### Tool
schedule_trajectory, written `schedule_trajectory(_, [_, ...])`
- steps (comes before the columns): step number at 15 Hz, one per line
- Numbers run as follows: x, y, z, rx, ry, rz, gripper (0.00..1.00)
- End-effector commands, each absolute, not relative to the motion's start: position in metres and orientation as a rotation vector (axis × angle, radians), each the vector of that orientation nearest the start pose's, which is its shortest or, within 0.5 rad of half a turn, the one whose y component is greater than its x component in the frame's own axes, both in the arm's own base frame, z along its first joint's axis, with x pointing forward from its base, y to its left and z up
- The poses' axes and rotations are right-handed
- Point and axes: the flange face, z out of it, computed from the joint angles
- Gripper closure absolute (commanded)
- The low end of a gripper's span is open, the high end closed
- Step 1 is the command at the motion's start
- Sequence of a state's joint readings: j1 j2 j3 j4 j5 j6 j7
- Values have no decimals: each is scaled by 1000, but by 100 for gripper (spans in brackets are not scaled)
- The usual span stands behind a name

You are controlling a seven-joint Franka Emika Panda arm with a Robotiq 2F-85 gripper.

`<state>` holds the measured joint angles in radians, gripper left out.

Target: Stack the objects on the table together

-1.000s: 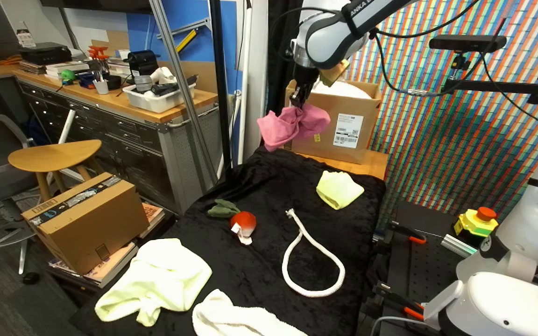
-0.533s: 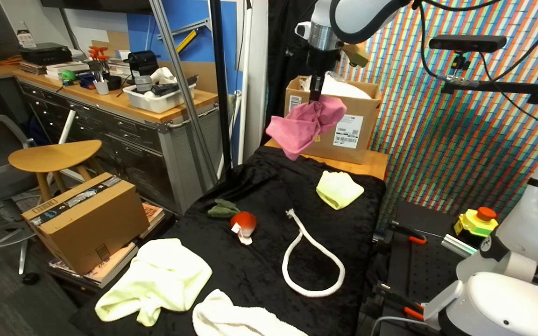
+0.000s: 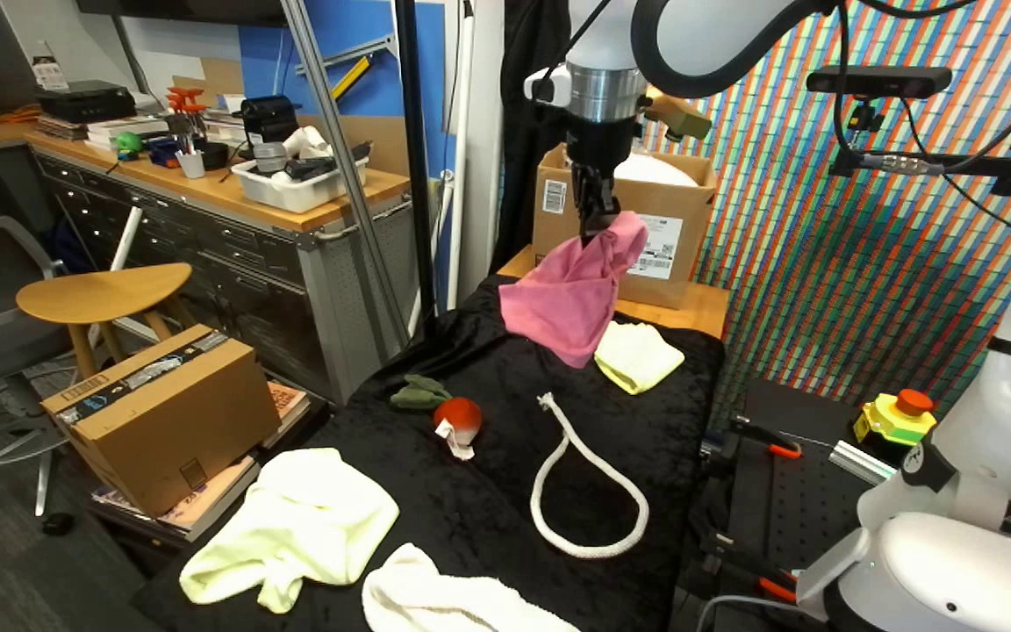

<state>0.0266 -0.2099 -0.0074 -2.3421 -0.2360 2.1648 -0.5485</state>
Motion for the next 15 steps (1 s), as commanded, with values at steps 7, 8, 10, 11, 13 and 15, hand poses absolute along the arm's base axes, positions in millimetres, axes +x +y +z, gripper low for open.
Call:
schedule_trajectory(7, [457, 63, 376, -3098, -1319, 290, 96])
schedule_trajectory(8, [457, 65, 374, -3100, -1328, 294, 70])
schedule_trajectory(10, [457, 68, 372, -3103, -1326, 293, 62])
schedule_trajectory(11, [458, 69, 372, -3107, -1329, 298, 55])
schedule_trajectory(13, [458, 69, 373, -3115, -1329, 297, 39])
schedule_trajectory(15, [461, 70, 376, -3128, -1326, 264, 26])
